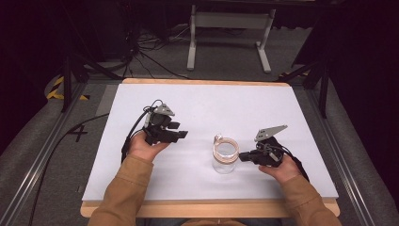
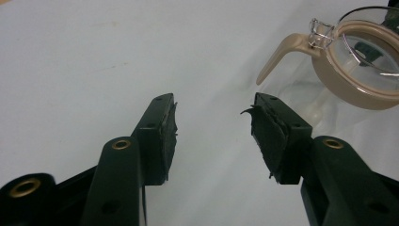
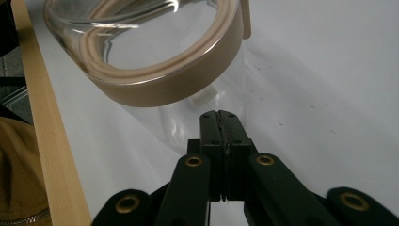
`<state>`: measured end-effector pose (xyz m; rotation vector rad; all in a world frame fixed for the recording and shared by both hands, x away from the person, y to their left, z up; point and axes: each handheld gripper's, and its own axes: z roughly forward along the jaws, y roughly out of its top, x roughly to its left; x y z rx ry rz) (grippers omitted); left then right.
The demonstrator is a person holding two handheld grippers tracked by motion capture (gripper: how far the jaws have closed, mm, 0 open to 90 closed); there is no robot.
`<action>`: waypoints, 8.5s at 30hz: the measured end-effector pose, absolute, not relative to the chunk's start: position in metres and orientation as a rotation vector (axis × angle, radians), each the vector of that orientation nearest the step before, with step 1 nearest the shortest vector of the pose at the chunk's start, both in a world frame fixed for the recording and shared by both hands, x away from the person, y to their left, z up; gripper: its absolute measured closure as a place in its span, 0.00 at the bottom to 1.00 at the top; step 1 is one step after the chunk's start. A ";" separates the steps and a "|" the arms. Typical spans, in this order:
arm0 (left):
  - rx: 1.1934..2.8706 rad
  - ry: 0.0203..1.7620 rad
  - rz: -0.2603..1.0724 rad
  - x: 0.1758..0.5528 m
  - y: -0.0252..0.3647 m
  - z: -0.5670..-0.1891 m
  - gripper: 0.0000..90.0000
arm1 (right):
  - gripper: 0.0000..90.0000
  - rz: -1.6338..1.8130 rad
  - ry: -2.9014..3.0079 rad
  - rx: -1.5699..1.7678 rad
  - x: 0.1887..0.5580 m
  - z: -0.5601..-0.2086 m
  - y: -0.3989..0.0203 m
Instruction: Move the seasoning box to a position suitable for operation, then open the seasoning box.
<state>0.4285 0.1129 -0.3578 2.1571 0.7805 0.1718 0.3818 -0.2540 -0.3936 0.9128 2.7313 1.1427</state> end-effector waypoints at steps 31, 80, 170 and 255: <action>2.161 0.769 0.154 0.432 0.107 -0.359 0.56 | 1.00 1.098 2.854 0.871 0.376 -0.399 -0.251; 2.104 0.518 -0.053 0.440 0.003 -0.360 0.98 | 0.99 1.177 2.573 1.101 0.348 -0.392 -0.303; 2.119 0.573 -0.031 0.442 0.008 -0.363 0.94 | 1.00 1.558 2.331 0.877 0.334 -0.345 -0.241; 2.063 1.070 0.148 0.439 0.165 -0.381 0.77 | 0.97 1.029 2.105 1.380 0.422 -0.382 -0.368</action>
